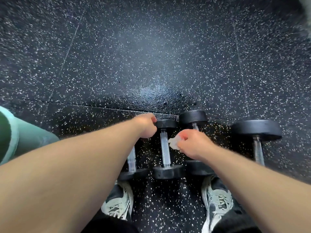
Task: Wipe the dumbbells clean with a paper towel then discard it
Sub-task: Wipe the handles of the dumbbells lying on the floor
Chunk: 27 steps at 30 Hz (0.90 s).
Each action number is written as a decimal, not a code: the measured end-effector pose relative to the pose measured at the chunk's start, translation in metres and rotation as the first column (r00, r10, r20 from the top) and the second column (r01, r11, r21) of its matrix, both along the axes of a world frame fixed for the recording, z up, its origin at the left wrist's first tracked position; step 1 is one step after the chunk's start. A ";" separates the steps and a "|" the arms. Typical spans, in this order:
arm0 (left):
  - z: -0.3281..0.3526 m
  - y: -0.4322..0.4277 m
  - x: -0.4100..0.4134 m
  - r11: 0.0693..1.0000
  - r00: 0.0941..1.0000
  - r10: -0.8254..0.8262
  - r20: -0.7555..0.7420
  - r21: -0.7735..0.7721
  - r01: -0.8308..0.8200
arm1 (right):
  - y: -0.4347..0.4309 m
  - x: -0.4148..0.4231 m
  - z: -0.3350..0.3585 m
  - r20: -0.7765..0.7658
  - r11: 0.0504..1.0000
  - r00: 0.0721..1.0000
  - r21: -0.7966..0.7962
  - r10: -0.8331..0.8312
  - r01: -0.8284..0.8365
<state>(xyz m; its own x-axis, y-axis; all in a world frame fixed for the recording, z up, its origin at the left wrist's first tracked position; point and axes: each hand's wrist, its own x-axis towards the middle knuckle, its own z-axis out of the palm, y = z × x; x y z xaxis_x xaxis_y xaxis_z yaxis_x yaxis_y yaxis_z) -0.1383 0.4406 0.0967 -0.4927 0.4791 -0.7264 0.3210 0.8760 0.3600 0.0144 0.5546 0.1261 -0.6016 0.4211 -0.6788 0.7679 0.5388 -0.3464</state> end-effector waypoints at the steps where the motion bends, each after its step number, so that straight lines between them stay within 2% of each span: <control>1: -0.003 0.007 -0.003 1.000 0.999 -0.023 -0.038 0.014 0.023 | -0.003 -0.002 -0.010 0.007 0.999 0.999 -0.011 -0.031 0.031; 5: -0.025 0.026 -0.011 0.990 0.985 -0.117 -0.129 0.061 0.126 | -0.005 -0.008 -0.060 -0.034 0.988 0.989 -0.055 -0.147 0.145; 10: -0.057 0.031 -0.008 0.970 0.977 -0.198 -0.073 0.126 0.206 | -0.005 -0.013 -0.099 -0.142 0.981 0.971 -0.039 -0.194 0.190; 17: -0.076 0.022 -0.011 0.970 0.985 -0.153 0.082 0.205 0.134 | -0.007 -0.009 -0.125 -0.196 0.985 0.967 0.004 -0.166 0.170; 20: -0.077 0.021 -0.013 0.966 0.984 -0.137 0.112 0.235 0.107 | -0.011 -0.009 -0.134 -0.207 0.983 0.963 0.010 -0.175 0.181; 24: -0.077 0.022 -0.014 0.964 0.981 -0.124 0.147 0.253 0.084 | -0.021 -0.008 -0.137 -0.228 0.979 0.953 -0.061 -0.202 0.193; 27: -0.077 0.022 -0.016 0.964 0.980 -0.125 0.155 0.252 0.083 | -0.016 -0.008 -0.140 -0.249 0.983 0.952 -0.005 -0.177 0.182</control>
<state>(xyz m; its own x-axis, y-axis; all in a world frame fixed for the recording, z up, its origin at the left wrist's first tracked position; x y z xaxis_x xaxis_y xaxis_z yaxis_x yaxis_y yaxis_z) -0.1543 0.4623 0.0195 -0.3120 0.6931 -0.6498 0.3222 0.7206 0.6139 0.0064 0.5389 -0.0136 -0.6633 0.5478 -0.5099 0.7438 0.4076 -0.5297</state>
